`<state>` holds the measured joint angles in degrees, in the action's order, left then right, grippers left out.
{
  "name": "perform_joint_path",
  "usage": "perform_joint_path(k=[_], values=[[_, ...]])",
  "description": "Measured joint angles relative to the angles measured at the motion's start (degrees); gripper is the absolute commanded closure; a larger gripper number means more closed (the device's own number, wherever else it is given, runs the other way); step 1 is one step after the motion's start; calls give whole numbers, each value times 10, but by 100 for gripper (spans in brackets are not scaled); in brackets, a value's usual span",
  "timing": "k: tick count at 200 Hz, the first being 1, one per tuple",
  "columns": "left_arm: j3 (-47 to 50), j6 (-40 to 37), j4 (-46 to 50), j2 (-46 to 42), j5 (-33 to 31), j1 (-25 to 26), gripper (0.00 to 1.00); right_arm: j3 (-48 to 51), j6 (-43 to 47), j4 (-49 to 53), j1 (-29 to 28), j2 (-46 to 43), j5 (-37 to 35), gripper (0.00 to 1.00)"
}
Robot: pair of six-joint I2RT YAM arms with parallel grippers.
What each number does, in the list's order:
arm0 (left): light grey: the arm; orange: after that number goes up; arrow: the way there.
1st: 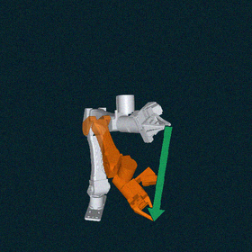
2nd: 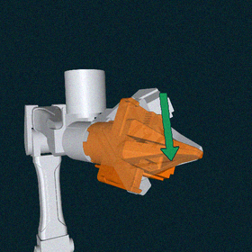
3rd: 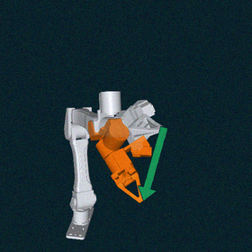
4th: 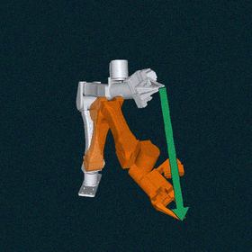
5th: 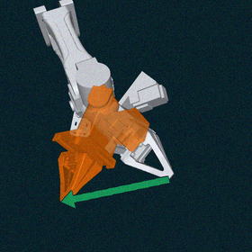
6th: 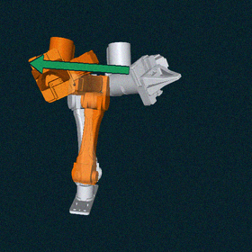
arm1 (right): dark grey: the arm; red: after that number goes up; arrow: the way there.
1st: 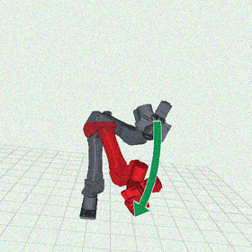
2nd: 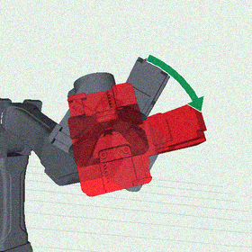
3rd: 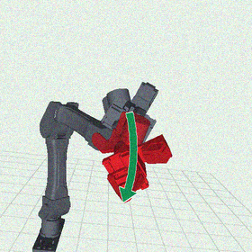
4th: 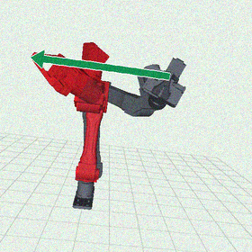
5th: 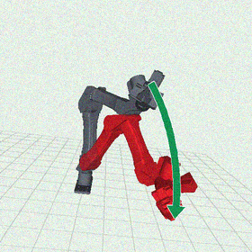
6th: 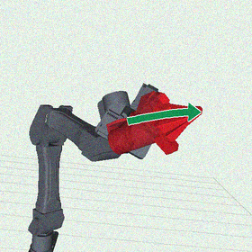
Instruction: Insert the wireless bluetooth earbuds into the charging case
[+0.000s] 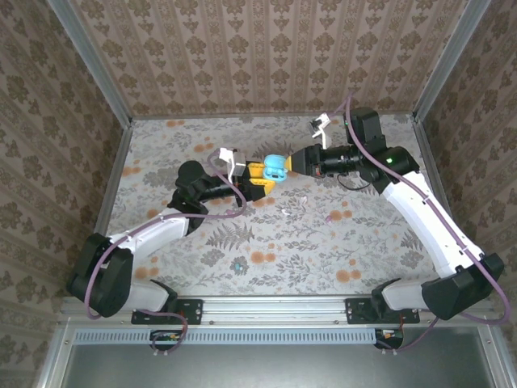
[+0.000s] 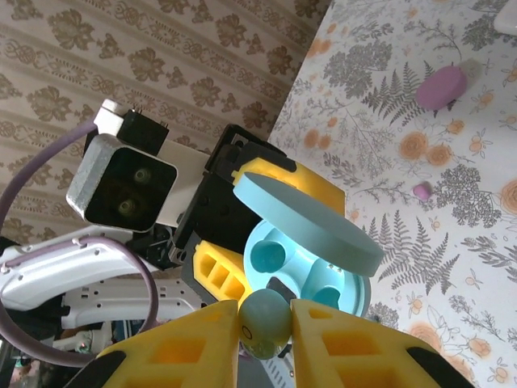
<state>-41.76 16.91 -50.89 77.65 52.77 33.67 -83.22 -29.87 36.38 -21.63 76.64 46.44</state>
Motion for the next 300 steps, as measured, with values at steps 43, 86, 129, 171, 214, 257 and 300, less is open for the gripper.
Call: perform_joint_path(k=[43,86,129,171,214,257,300], values=[[0,0,-2,0,2,0,62,-7,36,32,0,7,8,76],[0,0,-2,0,2,1,62,-12,60,51,0,14,8,76],[-7,0,-1,0,8,2,62,-14,72,52,0,18,8,76],[-8,0,-1,0,11,5,62,-15,72,50,-2,22,20,76],[-8,0,-1,0,13,5,62,-15,73,46,-4,22,23,76],[-10,0,1,0,12,5,62,-29,97,68,-5,43,23,73],[-10,1,12,0,12,5,62,-38,118,89,-6,49,22,68]])
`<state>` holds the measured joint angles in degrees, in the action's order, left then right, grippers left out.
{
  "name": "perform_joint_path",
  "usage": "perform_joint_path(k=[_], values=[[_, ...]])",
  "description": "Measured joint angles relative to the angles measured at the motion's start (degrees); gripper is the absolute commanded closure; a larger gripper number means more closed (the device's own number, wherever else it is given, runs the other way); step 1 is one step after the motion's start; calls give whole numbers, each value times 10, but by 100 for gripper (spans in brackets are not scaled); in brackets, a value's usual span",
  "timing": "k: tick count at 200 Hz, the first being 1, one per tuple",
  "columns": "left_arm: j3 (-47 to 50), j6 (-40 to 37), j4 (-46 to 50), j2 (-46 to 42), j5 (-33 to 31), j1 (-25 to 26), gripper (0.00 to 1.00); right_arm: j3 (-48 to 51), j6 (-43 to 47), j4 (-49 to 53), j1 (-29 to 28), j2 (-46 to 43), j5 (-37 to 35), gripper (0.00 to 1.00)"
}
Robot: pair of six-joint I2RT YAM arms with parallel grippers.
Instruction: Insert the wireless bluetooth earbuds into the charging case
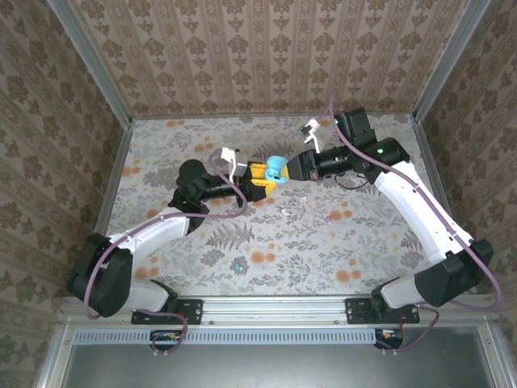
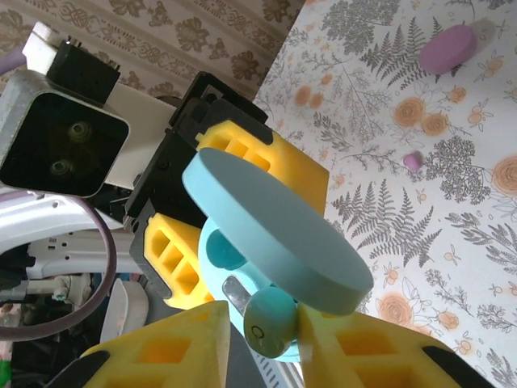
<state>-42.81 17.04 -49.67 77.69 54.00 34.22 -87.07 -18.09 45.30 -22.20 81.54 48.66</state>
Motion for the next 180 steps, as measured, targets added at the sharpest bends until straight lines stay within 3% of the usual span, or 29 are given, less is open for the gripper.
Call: perform_joint_path(k=[79,146,180], values=[[0,1,2,1,-2,0,62,-3,-8,-1,0,-1,-7,58],[0,-1,-4,1,-9,0,63,-7,-23,-1,1,-5,-34,57],[0,-36,7,-5,-33,0,63,16,-63,-44,17,-54,-63,55]])
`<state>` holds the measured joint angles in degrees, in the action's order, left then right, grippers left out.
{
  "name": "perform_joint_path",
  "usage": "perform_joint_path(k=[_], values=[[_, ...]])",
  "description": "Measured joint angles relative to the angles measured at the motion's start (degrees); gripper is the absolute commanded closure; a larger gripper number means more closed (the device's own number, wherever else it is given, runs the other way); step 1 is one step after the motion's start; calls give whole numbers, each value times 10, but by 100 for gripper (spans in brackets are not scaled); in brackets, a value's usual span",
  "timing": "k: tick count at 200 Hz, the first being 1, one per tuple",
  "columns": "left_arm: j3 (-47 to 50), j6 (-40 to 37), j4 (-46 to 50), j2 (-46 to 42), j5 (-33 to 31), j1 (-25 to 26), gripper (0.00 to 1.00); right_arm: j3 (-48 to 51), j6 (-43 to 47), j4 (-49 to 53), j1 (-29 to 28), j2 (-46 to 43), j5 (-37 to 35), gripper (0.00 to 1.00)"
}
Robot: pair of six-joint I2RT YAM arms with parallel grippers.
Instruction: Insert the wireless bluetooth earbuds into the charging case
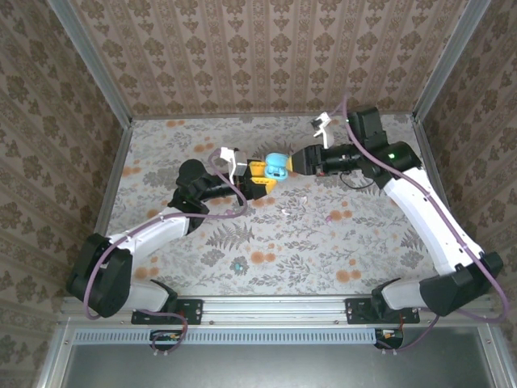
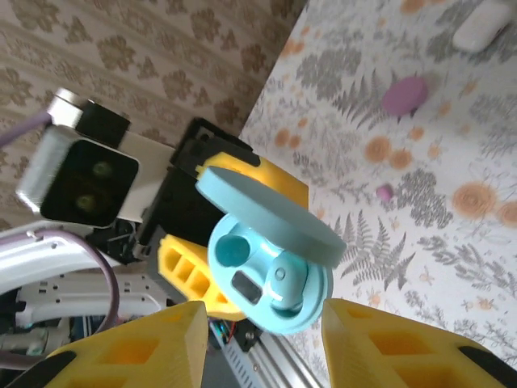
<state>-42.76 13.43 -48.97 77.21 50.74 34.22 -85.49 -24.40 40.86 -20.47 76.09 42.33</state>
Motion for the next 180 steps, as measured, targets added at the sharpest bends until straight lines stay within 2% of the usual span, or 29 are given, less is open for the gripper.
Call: perform_joint_path(k=[45,82,101,124,144,180], values=[[18,-70,28,-37,-43,-6,62,75,-57,-41,10,-76,-72,58],[65,-70,21,-47,-82,-53,62,208,-122,-80,-11,-78,-118,61],[89,-57,19,-52,-93,-93,62,272,-160,-107,-65,-58,-141,62],[113,-48,19,-74,-106,-142,62,290,-183,-131,-156,-1,-167,63],[130,-44,19,-101,-114,-174,62,270,-189,-140,-236,74,-190,65],[162,-42,27,-158,-129,-216,62,203,-195,-137,-346,203,-229,64]])
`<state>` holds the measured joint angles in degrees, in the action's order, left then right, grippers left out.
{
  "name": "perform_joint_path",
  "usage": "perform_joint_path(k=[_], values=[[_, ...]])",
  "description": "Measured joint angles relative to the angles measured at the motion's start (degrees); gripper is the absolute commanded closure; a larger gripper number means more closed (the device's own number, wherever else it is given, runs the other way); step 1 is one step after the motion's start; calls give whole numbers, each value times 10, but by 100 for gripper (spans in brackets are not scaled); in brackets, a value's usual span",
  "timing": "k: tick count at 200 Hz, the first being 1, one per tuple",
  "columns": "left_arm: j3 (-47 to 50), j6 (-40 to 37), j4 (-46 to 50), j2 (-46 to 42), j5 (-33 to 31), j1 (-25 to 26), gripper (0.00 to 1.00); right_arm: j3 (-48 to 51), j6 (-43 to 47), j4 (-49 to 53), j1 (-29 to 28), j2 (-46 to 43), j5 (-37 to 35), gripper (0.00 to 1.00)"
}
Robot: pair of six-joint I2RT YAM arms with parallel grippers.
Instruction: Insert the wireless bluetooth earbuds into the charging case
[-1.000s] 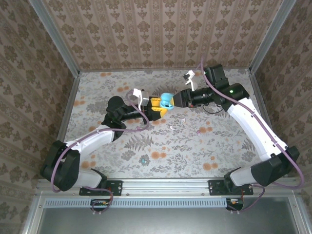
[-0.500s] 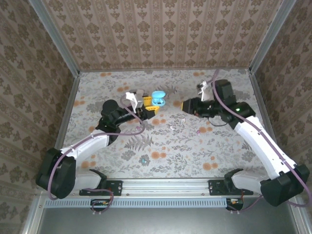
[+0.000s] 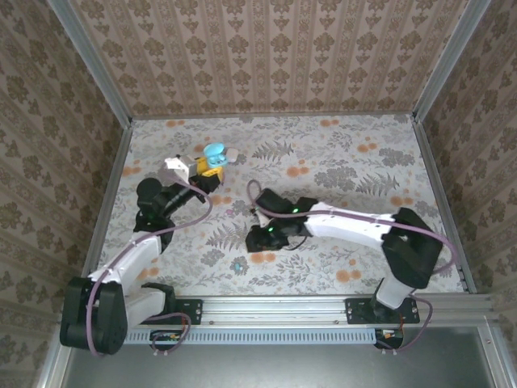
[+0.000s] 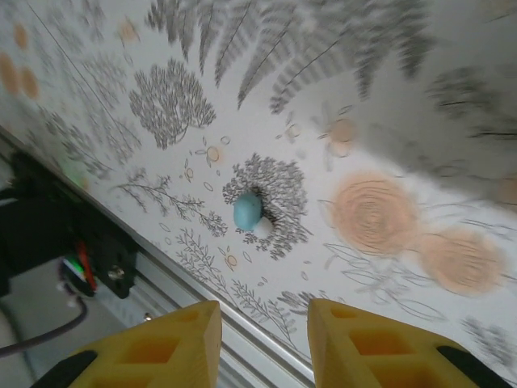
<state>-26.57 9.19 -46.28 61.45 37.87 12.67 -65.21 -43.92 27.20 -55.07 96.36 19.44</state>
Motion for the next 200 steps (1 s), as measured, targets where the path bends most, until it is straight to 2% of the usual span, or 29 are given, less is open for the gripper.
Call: perform_joint_path(k=[38,71,148,200], values=[[26,0,9,-46,-21,-8,62,-51,-24,0,-80,68,-35,63],[51,0,5,-62,-33,-8,62,-86,-43,4,-118,125,-64,64],[59,-2,9,-90,-48,1,62,-121,-60,63,-122,153,-134,64],[59,-4,10,-91,-49,1,62,-148,-58,78,-120,158,-148,66]])
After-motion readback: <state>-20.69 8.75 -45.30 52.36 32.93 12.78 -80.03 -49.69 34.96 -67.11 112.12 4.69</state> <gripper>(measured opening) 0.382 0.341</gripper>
